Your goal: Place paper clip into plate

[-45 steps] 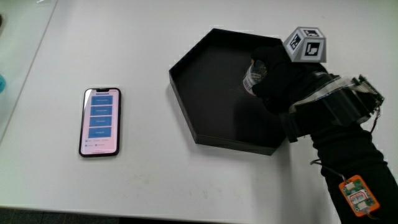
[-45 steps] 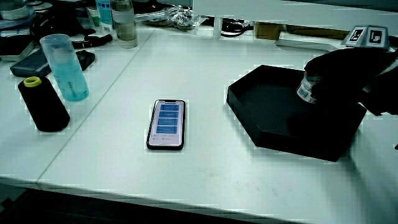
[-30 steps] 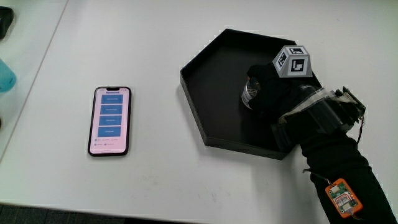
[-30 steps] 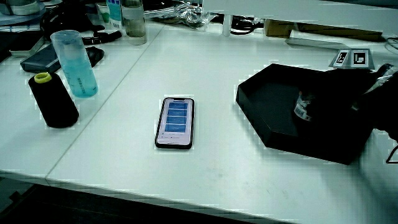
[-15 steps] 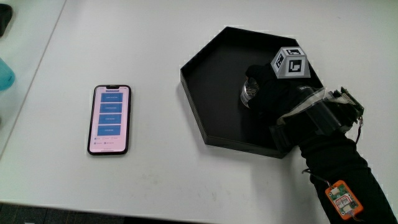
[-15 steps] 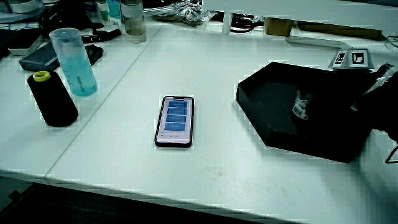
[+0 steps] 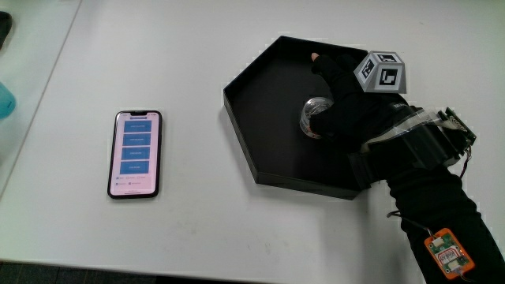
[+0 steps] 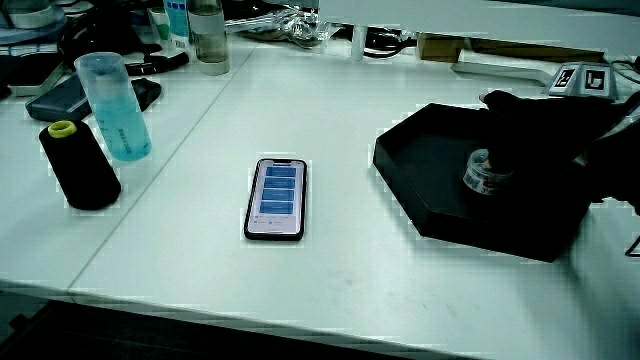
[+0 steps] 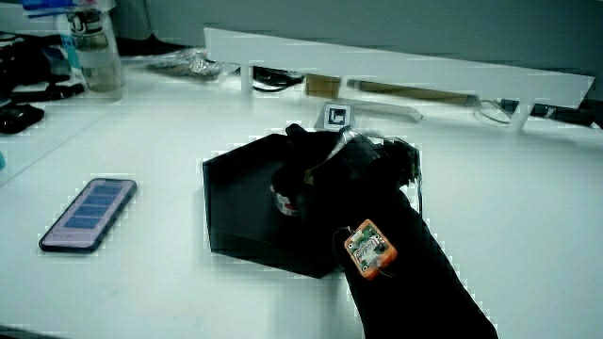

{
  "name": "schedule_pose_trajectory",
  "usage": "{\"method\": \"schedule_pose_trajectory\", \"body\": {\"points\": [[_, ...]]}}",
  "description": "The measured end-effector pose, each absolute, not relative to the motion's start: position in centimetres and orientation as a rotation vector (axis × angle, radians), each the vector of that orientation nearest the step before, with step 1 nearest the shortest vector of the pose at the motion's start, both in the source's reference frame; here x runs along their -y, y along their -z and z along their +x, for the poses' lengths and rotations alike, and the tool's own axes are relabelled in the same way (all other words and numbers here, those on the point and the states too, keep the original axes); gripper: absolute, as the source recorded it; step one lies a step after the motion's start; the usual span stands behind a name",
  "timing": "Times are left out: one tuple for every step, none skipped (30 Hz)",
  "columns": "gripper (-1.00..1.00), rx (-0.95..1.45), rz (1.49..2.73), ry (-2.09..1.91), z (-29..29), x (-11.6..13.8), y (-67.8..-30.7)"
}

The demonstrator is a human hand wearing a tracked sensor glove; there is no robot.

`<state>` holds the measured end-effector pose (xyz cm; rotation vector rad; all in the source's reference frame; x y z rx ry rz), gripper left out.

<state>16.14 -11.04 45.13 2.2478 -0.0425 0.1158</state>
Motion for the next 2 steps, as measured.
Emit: {"method": "schedule_pose_trajectory", "body": {"points": [[-1.0,0.041,2.26,-0.123,16.03,10.99,-45.01],[-1.0,0.029,2.264,-0.097,16.09,11.03,-45.33]]}}
